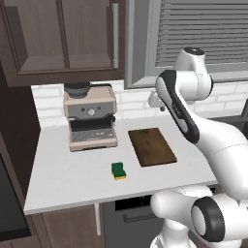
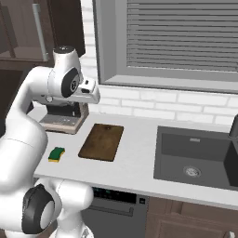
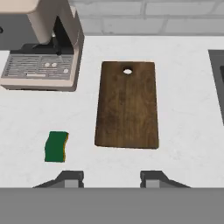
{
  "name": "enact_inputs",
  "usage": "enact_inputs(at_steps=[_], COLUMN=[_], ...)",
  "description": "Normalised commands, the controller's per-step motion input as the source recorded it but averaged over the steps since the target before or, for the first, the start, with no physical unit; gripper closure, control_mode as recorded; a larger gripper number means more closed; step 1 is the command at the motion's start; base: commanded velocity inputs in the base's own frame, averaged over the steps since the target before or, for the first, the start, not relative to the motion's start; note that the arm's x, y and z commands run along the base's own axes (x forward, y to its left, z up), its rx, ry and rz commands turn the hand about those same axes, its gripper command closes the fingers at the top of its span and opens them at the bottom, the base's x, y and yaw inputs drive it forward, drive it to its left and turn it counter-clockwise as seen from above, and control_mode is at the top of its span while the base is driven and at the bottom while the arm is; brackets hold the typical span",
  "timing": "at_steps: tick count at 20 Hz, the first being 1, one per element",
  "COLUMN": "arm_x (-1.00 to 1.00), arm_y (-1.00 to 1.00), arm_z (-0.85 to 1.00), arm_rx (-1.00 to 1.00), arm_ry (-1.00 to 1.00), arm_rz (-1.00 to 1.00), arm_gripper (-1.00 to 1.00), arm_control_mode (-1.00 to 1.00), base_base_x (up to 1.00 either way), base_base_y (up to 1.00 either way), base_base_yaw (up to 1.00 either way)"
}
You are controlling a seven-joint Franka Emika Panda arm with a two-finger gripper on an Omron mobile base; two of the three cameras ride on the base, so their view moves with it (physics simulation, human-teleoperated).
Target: Pick up the sponge from the counter and clean the cutting board by briefly scrubbing or pressing down on the cutting board. Once finished, release the sponge.
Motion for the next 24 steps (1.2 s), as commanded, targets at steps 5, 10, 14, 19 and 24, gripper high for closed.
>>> enact_inputs(at_steps=[5,10,14,19,24], arm_x=[0.0,0.0,0.0,0.0,-0.02], arm_y=[0.38,0.93,0.65,0.35,0.43], arm_z=[-0.24,-0.58,-0.79,-0.99,-0.77], arm_rx=[0.0,0.0,0.0,0.15,0.11], arm_ry=[0.02,0.14,0.16,0.23,0.14], arm_rz=[0.0,0.0,0.0,-0.05,-0.03], arm_gripper=[-1.0,-1.0,-1.0,-1.0,-1.0], arm_control_mode=[-1.0,-1.0,-1.0,-1.0,-1.0], base_base_x=[0.0,0.0,0.0,0.0,0.0], base_base_y=[0.0,0.0,0.0,0.0,0.0], base_base_yaw=[0.0,0.0,0.0,0.0,0.0])
